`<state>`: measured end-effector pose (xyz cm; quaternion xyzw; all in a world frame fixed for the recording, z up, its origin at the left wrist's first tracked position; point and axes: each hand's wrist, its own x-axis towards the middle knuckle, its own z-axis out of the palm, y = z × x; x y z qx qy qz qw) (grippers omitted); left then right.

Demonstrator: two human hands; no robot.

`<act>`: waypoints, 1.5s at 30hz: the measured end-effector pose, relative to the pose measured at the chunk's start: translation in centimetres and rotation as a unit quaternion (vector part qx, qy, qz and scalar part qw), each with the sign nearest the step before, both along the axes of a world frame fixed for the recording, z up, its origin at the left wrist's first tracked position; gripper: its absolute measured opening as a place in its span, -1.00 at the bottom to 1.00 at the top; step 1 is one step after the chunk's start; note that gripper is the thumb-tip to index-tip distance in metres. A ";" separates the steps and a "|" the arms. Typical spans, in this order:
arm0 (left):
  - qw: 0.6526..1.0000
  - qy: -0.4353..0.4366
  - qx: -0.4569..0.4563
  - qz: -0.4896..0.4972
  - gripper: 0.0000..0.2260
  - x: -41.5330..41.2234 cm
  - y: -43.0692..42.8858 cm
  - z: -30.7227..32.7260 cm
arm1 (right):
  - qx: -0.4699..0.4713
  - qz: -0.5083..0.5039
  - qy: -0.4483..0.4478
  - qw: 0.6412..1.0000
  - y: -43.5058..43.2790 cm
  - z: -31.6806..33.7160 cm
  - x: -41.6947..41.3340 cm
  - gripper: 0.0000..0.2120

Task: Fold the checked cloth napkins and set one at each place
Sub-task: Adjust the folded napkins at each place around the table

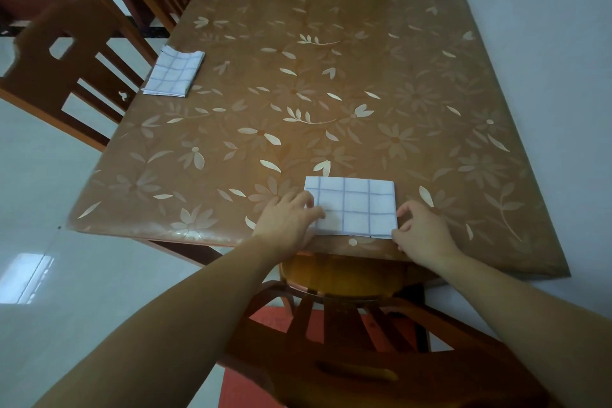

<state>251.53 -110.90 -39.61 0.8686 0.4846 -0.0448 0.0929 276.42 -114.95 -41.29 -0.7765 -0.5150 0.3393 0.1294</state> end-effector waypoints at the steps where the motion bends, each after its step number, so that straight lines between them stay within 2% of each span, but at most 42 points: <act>1: 1.000 0.014 -0.006 -0.013 -0.72 0.0 0.2 0.0 | 0.005 0.021 -0.010 1.000 0.0 0.0 0.0 -0.81; 4: 0.999 0.030 -0.015 -0.022 -0.75 0.0 0.6 -0.1 | 0.042 0.141 -0.119 0.982 -0.1 0.4 -0.1 -0.82; 7: 0.999 0.024 -0.022 -0.019 -0.76 0.1 0.6 -0.1 | 0.107 0.272 -0.241 0.925 -0.2 0.2 0.0 -0.75; 10: 0.998 0.044 -0.030 -0.024 -0.77 0.2 0.5 -0.3 | 0.150 0.369 -0.319 0.860 0.1 0.2 0.1 -0.81; 12: 0.996 0.077 -0.033 -0.039 -0.79 0.4 0.6 -0.5 | 0.155 0.425 -0.351 0.820 0.4 0.5 0.0 -0.79; 15: 0.989 0.127 -0.024 -0.073 -0.80 0.7 0.8 -0.5 | 0.145 0.477 -0.363 0.787 1.1 1.1 -0.6 -0.67; 16: 0.987 0.137 -0.024 -0.082 -0.80 0.9 0.9 -0.5 | 0.136 0.498 -0.370 0.773 1.4 1.7 -1.1 -0.68; 18: 0.984 0.152 -0.021 -0.095 -0.81 1.4 0.9 -0.3 | 0.078 0.526 -0.398 0.748 1.7 1.8 -1.6 -0.86; 21: 0.978 0.174 -0.004 -0.118 -0.81 2.1 0.9 -0.1 | 0.093 0.510 -0.415 0.748 1.8 2.1 -1.8 -0.88; 25: 0.975 0.177 -0.001 -0.131 -0.82 1.8 0.8 0.1 | 0.038 0.529 -0.401 0.747 1.1 1.9 -1.6 -0.88; 27: 0.977 0.172 -0.007 -0.123 -0.82 1.5 0.5 0.1 | 0.063 0.512 -0.405 0.755 0.9 2.0 -1.6 -0.79; 29: 0.978 0.172 -0.007 -0.119 -0.81 1.2 0.2 0.1 | 0.058 0.513 -0.389 0.763 0.3 1.6 -1.6 -0.93; 32: 0.980 0.161 -0.011 -0.118 -0.80 1.4 0.2 -0.1 | 0.031 0.493 -0.402 0.771 0.1 1.5 -1.1 -0.87; 34: 0.981 0.150 -0.014 -0.125 -0.80 2.0 0.2 -0.1 | 0.070 0.495 -0.380 0.778 -0.1 1.5 -0.6 -0.94; 35: 0.981 0.145 -0.014 -0.127 -0.81 2.1 0.2 -0.2 | 0.090 0.494 -0.369 0.782 -0.2 1.6 -0.4 -0.91; 37: 0.982 0.141 -0.016 -0.126 -0.81 2.1 0.0 -0.2 | 0.121 0.488 -0.357 0.787 -0.3 2.0 -0.4 -0.66; 38: 0.982 0.140 -0.018 -0.123 -0.81 2.0 0.0 -0.2 | 0.130 0.477 -0.342 0.799 -0.2 1.8 -0.3 -0.61; 45: 0.986 0.126 -0.013 -0.112 -0.81 1.3 -0.3 0.0 | 0.152 0.460 -0.321 0.814 -0.6 1.3 -0.4 -0.60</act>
